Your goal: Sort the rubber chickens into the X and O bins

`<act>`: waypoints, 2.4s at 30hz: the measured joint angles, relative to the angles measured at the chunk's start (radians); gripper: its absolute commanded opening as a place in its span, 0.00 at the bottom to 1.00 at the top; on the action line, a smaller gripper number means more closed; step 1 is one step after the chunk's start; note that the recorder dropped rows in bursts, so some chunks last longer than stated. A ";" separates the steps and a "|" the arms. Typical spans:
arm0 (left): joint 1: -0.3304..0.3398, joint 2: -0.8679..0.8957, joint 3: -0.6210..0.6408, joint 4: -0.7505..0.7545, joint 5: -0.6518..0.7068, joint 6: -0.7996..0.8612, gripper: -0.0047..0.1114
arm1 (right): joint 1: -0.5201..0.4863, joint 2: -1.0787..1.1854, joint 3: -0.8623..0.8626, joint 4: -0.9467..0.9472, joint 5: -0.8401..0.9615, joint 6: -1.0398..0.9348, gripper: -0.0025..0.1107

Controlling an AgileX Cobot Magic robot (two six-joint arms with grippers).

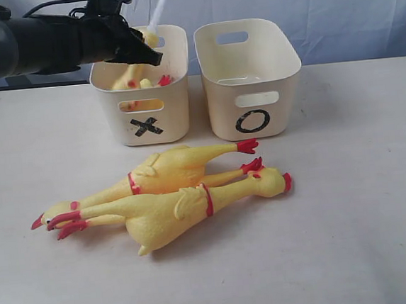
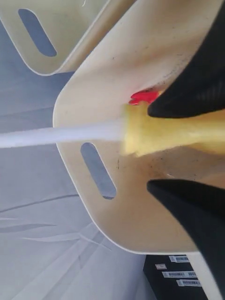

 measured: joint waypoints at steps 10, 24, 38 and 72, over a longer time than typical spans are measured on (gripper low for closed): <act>0.000 0.000 0.000 -0.066 -0.124 0.000 0.59 | 0.000 0.000 0.000 0.000 0.000 0.000 0.02; 0.000 -0.092 0.034 -0.087 -0.191 0.000 0.47 | 0.000 0.000 0.000 0.000 0.000 0.000 0.02; 0.000 -0.390 0.299 -0.091 -0.129 0.002 0.04 | 0.000 0.000 0.000 0.000 0.000 0.000 0.02; 0.000 -1.161 0.954 -0.093 -0.079 0.002 0.04 | 0.000 0.000 0.000 0.110 -0.230 0.000 0.02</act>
